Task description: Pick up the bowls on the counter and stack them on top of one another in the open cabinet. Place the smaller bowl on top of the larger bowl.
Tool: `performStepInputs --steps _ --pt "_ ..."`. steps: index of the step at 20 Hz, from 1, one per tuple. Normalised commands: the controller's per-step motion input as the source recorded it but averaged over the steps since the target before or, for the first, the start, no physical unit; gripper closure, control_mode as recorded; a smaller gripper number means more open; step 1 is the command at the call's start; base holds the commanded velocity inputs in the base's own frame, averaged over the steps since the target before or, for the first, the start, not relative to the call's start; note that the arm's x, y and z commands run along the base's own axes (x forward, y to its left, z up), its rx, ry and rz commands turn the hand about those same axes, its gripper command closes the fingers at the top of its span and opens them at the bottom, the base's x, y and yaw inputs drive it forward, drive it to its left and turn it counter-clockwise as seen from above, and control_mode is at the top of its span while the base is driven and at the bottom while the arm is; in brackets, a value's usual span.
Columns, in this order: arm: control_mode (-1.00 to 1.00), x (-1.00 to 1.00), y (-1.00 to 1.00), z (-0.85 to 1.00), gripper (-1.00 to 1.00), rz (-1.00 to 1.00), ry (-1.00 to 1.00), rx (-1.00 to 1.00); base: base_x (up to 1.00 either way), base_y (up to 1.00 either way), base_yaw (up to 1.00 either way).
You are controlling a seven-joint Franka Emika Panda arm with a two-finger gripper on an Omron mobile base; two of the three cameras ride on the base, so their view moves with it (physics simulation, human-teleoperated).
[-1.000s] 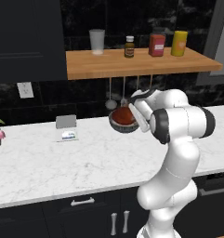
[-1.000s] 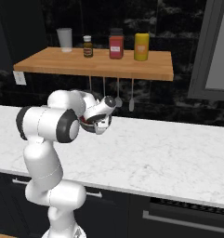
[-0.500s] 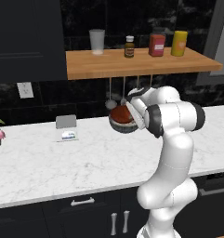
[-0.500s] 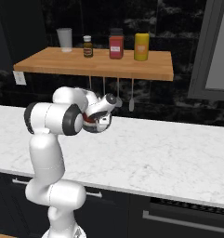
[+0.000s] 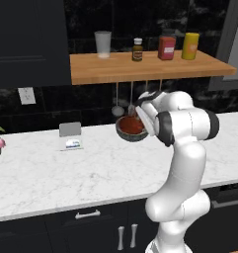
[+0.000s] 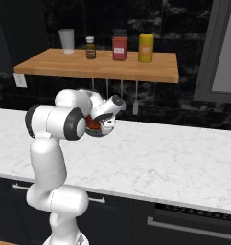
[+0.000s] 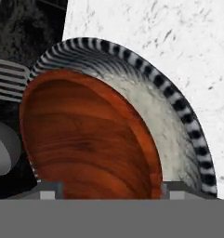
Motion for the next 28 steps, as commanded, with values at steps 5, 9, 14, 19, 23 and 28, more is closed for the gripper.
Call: performStepInputs --steps 5,9,14,19,23,28 --pt "-1.00 -0.40 -0.20 0.36 -1.00 -0.06 0.03 0.00 0.00 0.00 0.00" --pt "-1.00 -0.05 -0.14 0.02 -1.00 -0.01 0.05 -0.04 0.00 0.00 0.00" --pt "-1.00 0.03 0.00 -0.36 -1.00 0.01 0.06 -0.14 0.00 0.00 0.00" --pt "-1.00 0.00 0.00 -0.55 -1.00 0.07 0.11 -0.12 0.00 0.00 0.00" --pt "-1.00 0.02 0.00 -0.30 -1.00 0.04 0.04 -0.06 0.00 0.00 0.00" --pt "-1.00 0.06 0.00 -0.09 1.00 0.00 0.00 0.00 0.00 0.00 0.00"
